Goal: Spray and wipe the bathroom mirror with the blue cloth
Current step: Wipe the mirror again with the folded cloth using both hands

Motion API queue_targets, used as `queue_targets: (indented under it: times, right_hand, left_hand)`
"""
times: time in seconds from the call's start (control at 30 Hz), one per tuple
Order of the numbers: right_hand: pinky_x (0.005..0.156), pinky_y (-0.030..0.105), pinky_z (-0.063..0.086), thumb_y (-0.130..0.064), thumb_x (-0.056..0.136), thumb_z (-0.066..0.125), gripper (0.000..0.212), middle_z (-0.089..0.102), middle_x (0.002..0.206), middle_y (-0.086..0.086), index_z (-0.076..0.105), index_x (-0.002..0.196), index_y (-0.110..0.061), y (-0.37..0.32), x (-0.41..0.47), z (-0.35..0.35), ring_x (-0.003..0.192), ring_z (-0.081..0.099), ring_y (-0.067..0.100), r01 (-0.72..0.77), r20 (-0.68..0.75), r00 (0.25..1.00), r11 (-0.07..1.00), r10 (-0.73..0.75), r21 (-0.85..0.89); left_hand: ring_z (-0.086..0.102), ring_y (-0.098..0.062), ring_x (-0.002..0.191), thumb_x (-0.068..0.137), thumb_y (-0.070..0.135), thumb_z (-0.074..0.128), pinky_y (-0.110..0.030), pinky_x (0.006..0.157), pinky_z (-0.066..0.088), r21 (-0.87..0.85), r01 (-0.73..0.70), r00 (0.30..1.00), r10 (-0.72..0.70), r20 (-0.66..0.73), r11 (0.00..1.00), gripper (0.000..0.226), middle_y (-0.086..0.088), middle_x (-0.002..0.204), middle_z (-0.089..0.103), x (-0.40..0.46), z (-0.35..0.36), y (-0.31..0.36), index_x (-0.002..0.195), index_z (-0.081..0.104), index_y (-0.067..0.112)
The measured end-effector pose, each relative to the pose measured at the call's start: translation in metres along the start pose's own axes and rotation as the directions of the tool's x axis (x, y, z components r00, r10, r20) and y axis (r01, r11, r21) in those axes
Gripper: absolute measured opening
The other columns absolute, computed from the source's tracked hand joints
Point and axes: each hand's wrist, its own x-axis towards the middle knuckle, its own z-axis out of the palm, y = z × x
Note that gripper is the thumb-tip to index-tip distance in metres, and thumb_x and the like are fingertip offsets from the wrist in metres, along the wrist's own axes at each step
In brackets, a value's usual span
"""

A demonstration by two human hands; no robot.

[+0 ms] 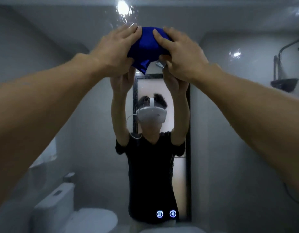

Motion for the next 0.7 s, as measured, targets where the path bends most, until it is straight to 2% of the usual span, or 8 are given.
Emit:
queue_targets:
  times: [0.23, 0.33, 0.47, 0.57, 0.7]
  right_hand:
    - [0.117, 0.050, 0.033, -0.022, 0.101, 0.056, 0.063, 0.028, 0.161, 0.015, 0.028, 0.157, -0.020, -0.016, -0.068, 0.019, 0.149, 0.026, 0.036, 0.010, -0.006, 1.000, 0.999, -0.010, 0.050]
    - [0.112, 0.054, 0.040, -0.015, 0.096, 0.062, 0.064, 0.036, 0.156, 0.020, 0.036, 0.154, -0.015, -0.024, -0.101, 0.027, 0.144, 0.034, 0.040, 0.041, -0.004, 0.999, 0.998, -0.041, 0.051]
    - [0.102, 0.051, 0.051, -0.004, 0.083, 0.072, 0.068, 0.048, 0.147, 0.022, 0.049, 0.146, -0.012, -0.033, -0.147, 0.038, 0.134, 0.048, 0.040, 0.081, -0.058, 0.995, 0.996, -0.079, 0.028]
    - [0.100, 0.048, 0.052, -0.002, 0.077, 0.075, 0.072, 0.051, 0.146, 0.019, 0.052, 0.144, -0.014, -0.040, -0.183, 0.047, 0.132, 0.051, 0.037, 0.086, -0.057, 0.995, 0.996, -0.085, 0.003]
    - [0.103, 0.044, 0.050, -0.005, 0.078, 0.076, 0.065, 0.055, 0.143, 0.017, 0.058, 0.140, -0.015, -0.055, -0.218, 0.056, 0.128, 0.055, 0.034, 0.058, -0.076, 0.996, 0.998, -0.057, 0.014]
  left_hand:
    - [0.026, -0.035, 0.144, 0.088, 0.014, 0.064, -0.049, 0.113, 0.025, -0.014, -0.070, 0.998, 0.070, 0.004, 0.997, 0.076, -0.011, 0.160, 0.027, -0.056, 0.024, 0.019, 0.154, 0.026, 0.013]
    - [0.036, -0.040, 0.137, 0.084, 0.011, 0.065, -0.053, 0.104, 0.034, -0.043, -0.095, 0.995, 0.093, -0.043, 0.995, 0.072, -0.016, 0.154, 0.038, -0.089, 0.040, 0.032, 0.149, 0.036, 0.008]
    - [0.049, -0.040, 0.124, 0.074, 0.006, 0.074, -0.051, 0.090, 0.045, -0.041, -0.121, 0.991, 0.118, -0.070, 0.992, 0.075, -0.015, 0.145, 0.049, -0.128, 0.067, 0.048, 0.143, 0.046, 0.006]
    - [0.052, -0.036, 0.121, 0.066, 0.006, 0.079, -0.048, 0.086, 0.047, -0.055, -0.145, 0.989, 0.142, -0.047, 0.988, 0.081, -0.012, 0.143, 0.052, -0.154, 0.080, 0.059, 0.141, 0.048, 0.008]
    - [0.055, -0.035, 0.118, 0.068, 0.004, 0.076, -0.043, 0.086, 0.044, -0.098, -0.138, 0.990, 0.134, -0.051, 0.986, 0.074, -0.010, 0.140, 0.056, -0.186, 0.088, 0.074, 0.138, 0.053, 0.009]
